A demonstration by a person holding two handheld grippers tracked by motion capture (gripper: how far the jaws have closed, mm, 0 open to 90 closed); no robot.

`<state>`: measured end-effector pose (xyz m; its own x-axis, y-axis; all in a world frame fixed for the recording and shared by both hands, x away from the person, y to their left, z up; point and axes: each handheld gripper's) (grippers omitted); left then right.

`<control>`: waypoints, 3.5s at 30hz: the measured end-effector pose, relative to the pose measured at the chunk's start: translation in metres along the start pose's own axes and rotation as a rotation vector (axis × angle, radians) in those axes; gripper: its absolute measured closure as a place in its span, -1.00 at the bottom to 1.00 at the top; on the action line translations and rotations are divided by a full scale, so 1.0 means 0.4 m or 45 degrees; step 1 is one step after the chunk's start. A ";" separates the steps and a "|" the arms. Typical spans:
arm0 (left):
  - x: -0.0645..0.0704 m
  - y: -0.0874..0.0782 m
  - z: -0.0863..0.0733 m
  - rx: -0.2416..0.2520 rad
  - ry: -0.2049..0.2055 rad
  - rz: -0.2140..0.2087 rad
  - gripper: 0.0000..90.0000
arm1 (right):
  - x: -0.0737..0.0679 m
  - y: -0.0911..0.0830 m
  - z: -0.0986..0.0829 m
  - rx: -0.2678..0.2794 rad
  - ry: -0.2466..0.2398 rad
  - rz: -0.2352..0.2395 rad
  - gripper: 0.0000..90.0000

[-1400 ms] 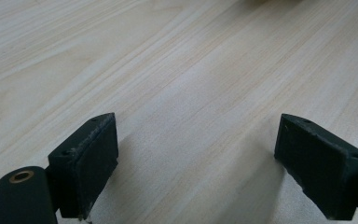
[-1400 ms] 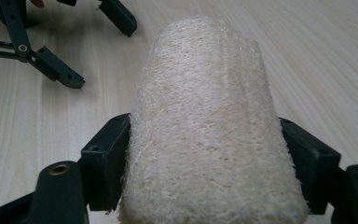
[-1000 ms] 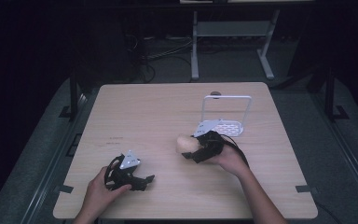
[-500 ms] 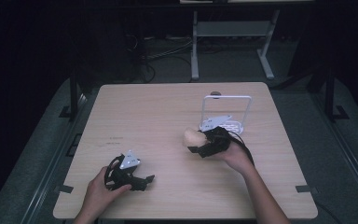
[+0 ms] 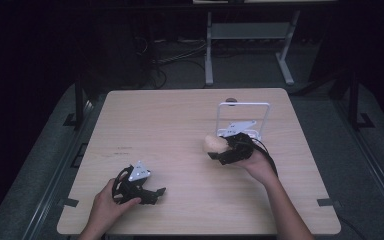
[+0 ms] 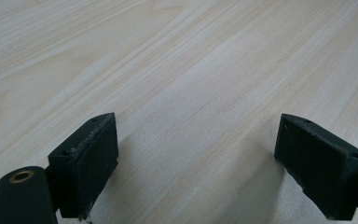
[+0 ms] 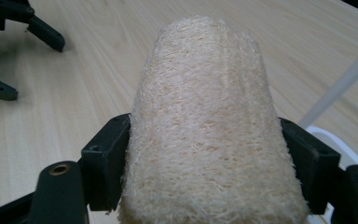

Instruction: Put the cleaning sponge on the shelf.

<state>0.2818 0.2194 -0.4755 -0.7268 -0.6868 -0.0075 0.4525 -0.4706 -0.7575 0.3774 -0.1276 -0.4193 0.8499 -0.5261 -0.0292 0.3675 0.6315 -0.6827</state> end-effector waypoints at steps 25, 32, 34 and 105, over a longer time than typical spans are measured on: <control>0.000 0.000 0.000 0.000 0.000 0.000 -0.72 | 0.071 -0.052 -0.035 0.008 0.138 -0.199 -0.41; 0.000 0.000 0.000 0.000 -0.001 0.000 -0.72 | 0.083 -0.054 -0.040 0.007 0.180 -0.267 -0.41; 0.000 0.000 0.000 0.000 0.000 0.000 -0.72 | 0.086 -0.054 -0.042 0.008 0.192 -0.282 -0.41; 0.000 0.000 0.000 0.000 0.000 0.000 -0.71 | 0.145 0.066 -0.084 -0.072 0.300 -0.345 -0.55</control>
<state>0.2818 0.2194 -0.4755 -0.7267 -0.6869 -0.0072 0.4525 -0.4708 -0.7573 0.4238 -0.1606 -0.4638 0.6119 -0.7909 -0.0048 0.5402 0.4224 -0.7279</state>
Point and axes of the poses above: each handheld gripper's, and its own axes: y roughly forward along the jaws, z roughly out of its top, x roughly to its right, and after that the axes turned 5 degrees about -x, right-handed
